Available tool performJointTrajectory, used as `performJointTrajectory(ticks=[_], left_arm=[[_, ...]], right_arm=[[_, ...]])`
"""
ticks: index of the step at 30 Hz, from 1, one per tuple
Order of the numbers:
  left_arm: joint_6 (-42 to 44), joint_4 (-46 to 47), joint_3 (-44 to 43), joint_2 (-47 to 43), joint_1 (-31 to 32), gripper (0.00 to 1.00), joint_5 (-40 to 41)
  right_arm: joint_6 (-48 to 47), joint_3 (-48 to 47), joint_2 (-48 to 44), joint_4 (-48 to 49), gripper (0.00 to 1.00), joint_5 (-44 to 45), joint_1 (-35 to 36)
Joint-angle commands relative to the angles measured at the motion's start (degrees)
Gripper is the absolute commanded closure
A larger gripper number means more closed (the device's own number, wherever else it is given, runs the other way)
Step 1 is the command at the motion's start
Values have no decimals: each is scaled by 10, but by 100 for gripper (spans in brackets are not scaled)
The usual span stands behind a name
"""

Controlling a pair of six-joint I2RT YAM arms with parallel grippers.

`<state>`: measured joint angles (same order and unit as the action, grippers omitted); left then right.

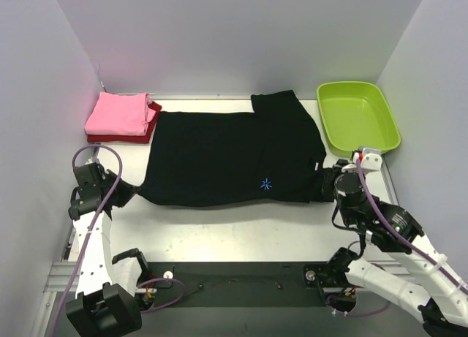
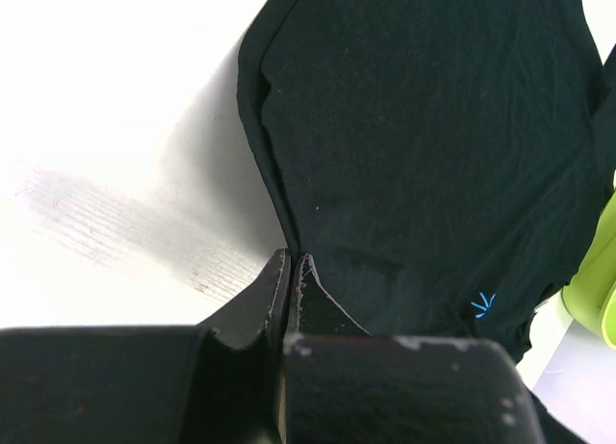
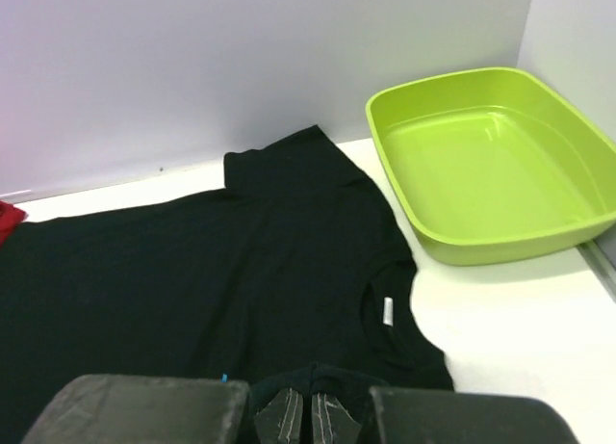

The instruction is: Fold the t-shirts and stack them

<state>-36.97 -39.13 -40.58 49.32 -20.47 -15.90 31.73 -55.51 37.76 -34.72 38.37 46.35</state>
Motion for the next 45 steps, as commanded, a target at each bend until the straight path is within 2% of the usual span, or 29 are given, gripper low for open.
performJointTrajectory(ticks=[1,4,5,6,9,14,30,45], left_arm=[[5,34,-30,2,-5,100,-9],[3,37,-32,3,-7,100,-11],[3,38,-32,4,-8,100,-11],[3,38,-34,5,-9,100,-11],[6,38,-37,9,-11,100,-8],[2,49,-35,21,-12,100,-8],[3,77,-22,44,-21,100,-10],[-29,137,-24,144,-19,100,-20]], right_arm=[[-67,4,52,133,100,-76,-53],[-69,17,70,168,100,-144,-129],[-67,22,72,184,100,-194,-153],[-65,28,74,191,100,-216,-204],[-53,37,78,200,100,-268,-263],[-35,37,99,195,100,-315,-314],[-27,17,129,177,100,-368,-358],[-13,-43,218,210,100,-397,-358]])
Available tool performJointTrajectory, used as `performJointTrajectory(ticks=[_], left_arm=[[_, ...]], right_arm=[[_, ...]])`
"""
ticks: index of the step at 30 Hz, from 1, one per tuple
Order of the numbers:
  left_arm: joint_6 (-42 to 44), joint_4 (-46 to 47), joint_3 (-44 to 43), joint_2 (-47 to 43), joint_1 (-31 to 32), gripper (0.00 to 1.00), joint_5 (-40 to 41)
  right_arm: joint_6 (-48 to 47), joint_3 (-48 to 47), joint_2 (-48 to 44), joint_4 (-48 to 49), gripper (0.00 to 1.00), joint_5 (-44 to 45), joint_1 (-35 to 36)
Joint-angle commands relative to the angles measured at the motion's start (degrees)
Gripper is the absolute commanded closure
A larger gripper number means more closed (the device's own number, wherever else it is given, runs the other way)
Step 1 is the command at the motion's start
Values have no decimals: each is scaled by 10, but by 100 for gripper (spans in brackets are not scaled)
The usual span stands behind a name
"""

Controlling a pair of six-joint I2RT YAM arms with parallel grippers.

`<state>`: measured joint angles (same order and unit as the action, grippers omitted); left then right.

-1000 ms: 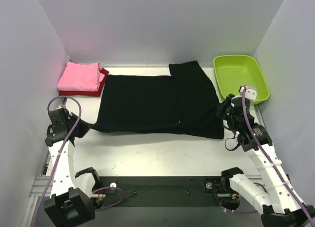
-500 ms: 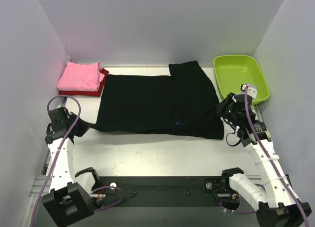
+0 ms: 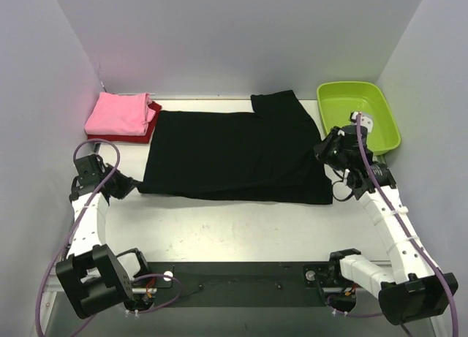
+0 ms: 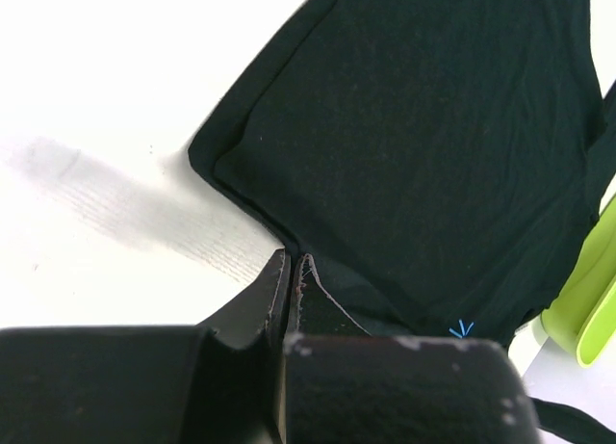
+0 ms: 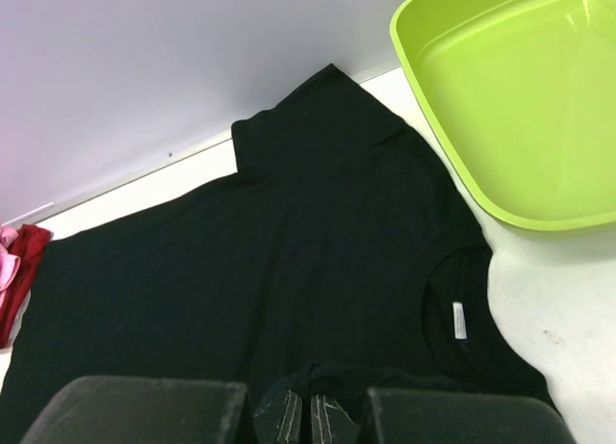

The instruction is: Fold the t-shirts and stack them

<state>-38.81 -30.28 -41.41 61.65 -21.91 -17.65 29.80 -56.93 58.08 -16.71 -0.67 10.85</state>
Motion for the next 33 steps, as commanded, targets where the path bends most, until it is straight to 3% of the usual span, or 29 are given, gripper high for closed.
performJointTrajectory(ticks=[1,16,33], left_arm=[[-14,50,-19,33,-4,100,-3],[-50,92,-61,130,35,100,24],[-69,80,-109,198,83,100,74]], right_arm=[[7,-32,19,33,100,-7,-4],[15,-51,116,70,100,-9,-5],[15,-138,243,83,100,-35,-1]])
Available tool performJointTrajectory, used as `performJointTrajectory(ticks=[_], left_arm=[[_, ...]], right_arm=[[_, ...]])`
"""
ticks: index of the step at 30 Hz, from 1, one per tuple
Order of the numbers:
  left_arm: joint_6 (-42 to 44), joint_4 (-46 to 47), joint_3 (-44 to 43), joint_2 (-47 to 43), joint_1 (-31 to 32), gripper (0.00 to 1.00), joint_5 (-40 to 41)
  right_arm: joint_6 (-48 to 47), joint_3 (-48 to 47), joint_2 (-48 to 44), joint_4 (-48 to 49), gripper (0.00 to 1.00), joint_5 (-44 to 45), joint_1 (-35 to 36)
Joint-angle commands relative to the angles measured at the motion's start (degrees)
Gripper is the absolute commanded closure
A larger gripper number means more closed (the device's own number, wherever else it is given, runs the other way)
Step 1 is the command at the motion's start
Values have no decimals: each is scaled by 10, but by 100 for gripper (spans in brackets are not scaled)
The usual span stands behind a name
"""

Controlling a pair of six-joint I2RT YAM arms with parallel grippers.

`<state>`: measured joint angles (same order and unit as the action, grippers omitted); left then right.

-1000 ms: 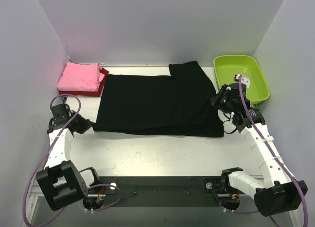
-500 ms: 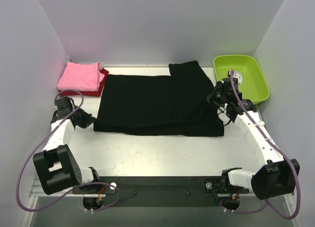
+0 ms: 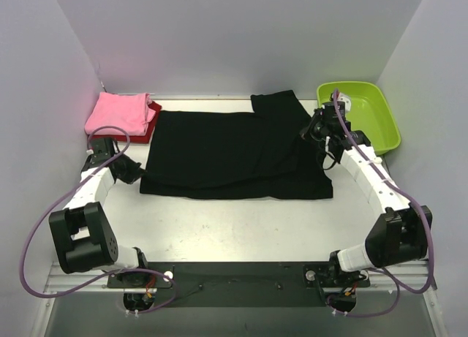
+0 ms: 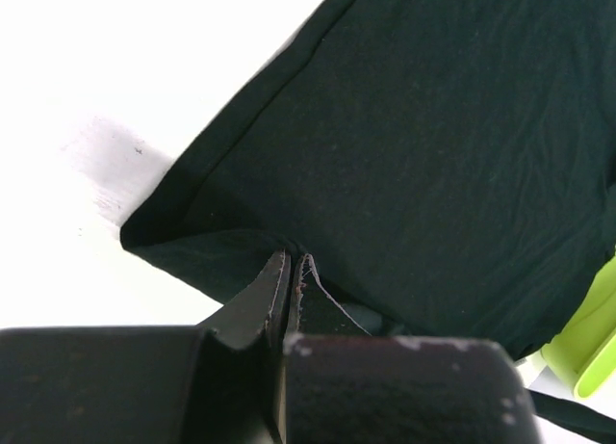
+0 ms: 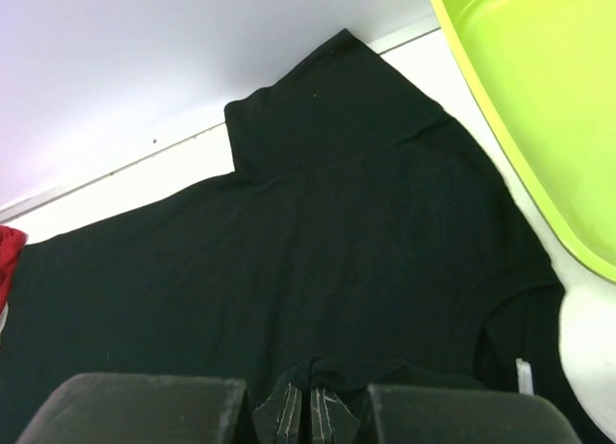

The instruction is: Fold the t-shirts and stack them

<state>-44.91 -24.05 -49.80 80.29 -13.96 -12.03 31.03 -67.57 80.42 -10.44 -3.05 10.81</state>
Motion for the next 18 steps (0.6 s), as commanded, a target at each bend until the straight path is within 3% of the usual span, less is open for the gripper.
performJointTrajectory(ticks=[1,18], left_arm=[[-8,19,-24,14,3,100,18],[-14,12,-89,101,30,100,58]], right_arm=[[3,-35,28,21,100,-11,0],[-2,-90,131,27,100,-3,26]])
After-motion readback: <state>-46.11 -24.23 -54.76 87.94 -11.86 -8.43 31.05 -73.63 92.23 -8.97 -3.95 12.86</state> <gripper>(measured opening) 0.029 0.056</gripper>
